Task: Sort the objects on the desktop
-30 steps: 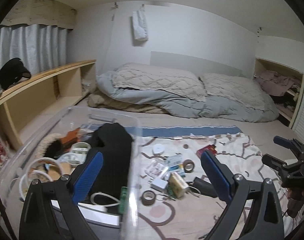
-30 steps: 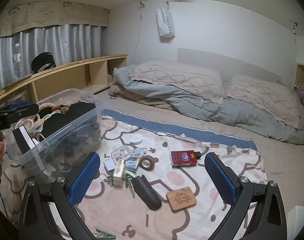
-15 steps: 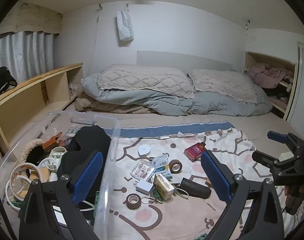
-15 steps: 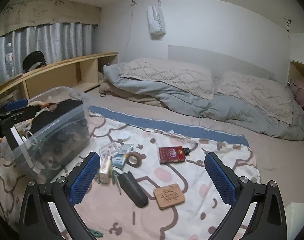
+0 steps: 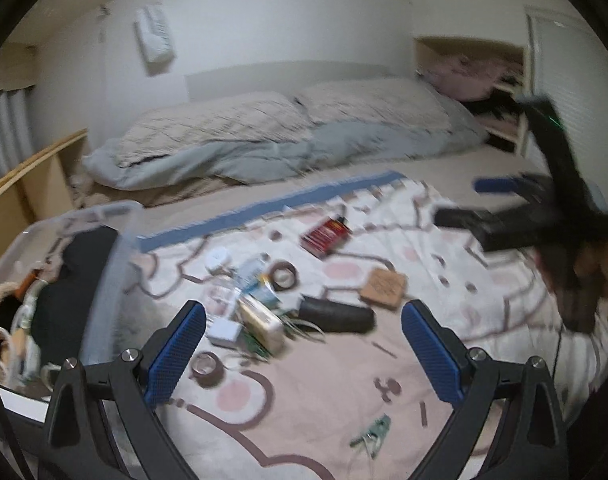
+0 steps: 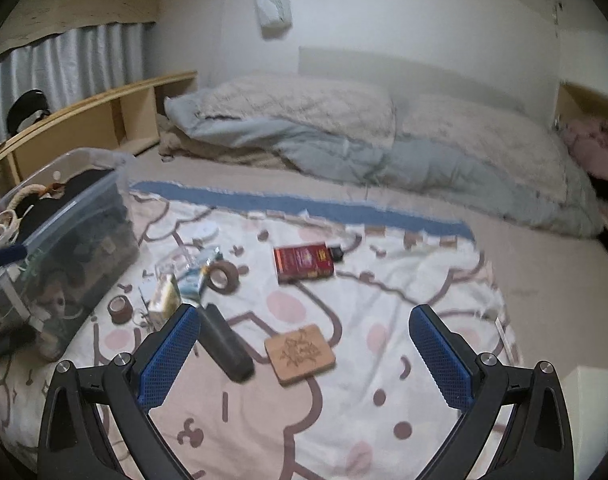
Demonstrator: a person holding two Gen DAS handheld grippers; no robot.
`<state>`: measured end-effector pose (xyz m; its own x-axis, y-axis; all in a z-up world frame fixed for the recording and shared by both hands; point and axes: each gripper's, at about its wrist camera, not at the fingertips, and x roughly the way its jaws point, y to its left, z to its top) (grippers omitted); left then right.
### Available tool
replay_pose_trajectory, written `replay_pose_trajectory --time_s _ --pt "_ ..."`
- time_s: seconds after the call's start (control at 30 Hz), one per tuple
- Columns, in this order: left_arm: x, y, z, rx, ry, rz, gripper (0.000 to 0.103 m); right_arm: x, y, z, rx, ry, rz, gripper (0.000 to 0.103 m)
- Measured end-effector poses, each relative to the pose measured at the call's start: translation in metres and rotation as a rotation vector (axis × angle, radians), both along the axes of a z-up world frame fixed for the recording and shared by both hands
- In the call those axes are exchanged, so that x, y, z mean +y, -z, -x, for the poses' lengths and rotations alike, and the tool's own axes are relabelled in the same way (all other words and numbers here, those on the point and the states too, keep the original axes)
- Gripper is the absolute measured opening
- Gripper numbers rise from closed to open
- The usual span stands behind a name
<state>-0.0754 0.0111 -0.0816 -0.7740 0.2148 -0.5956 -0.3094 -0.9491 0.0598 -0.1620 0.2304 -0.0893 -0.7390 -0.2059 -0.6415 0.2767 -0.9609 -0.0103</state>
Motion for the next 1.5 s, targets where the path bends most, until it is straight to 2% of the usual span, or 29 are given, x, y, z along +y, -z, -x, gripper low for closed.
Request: replay_pose_trajectory --time_s 0.13,0.3,0.43,0.47,0.63,0.8,0.97,1.13,1.3,1.5 --pt "0.011 0.028 -0.007 -0.078 0.071 0.025 0.099 0.009 0.025 0.022 -0.093 0.054 -0.006 0.103" --pt "0.019 0.054 -0.015 -0.139 0.146 0.046 0.099 0.018 0.049 0.049 -0.181 0.139 0.032 0.101" --pt "0.024 0.078 -0.015 -0.209 0.202 0.061 0.099 0.011 0.065 0.069 -0.26 0.151 0.03 0.059" --pt "0.025 0.083 -0.014 -0.22 0.209 0.071 0.099 0.007 0.069 0.072 -0.276 0.151 0.022 0.057" --pt "0.027 0.104 -0.008 -0.279 0.229 0.076 0.098 -0.019 0.085 0.091 -0.335 0.11 0.003 0.056" --pt "0.032 0.118 -0.002 -0.322 0.255 0.083 0.097 -0.026 0.11 0.115 -0.407 0.169 0.0 0.056" --pt "0.037 0.12 0.003 -0.344 0.285 0.062 0.097 -0.025 0.124 0.135 -0.416 0.216 -0.009 0.056" --pt "0.035 0.126 0.009 -0.383 0.278 0.036 0.097 -0.022 0.141 0.146 -0.468 0.226 -0.006 0.057" --pt "0.033 0.133 0.01 -0.401 0.285 0.034 0.097 -0.022 0.162 0.147 -0.53 0.189 -0.027 0.057" --pt "0.029 0.142 0.01 -0.411 0.273 0.05 0.097 -0.019 0.162 0.124 -0.569 0.112 -0.031 0.057"
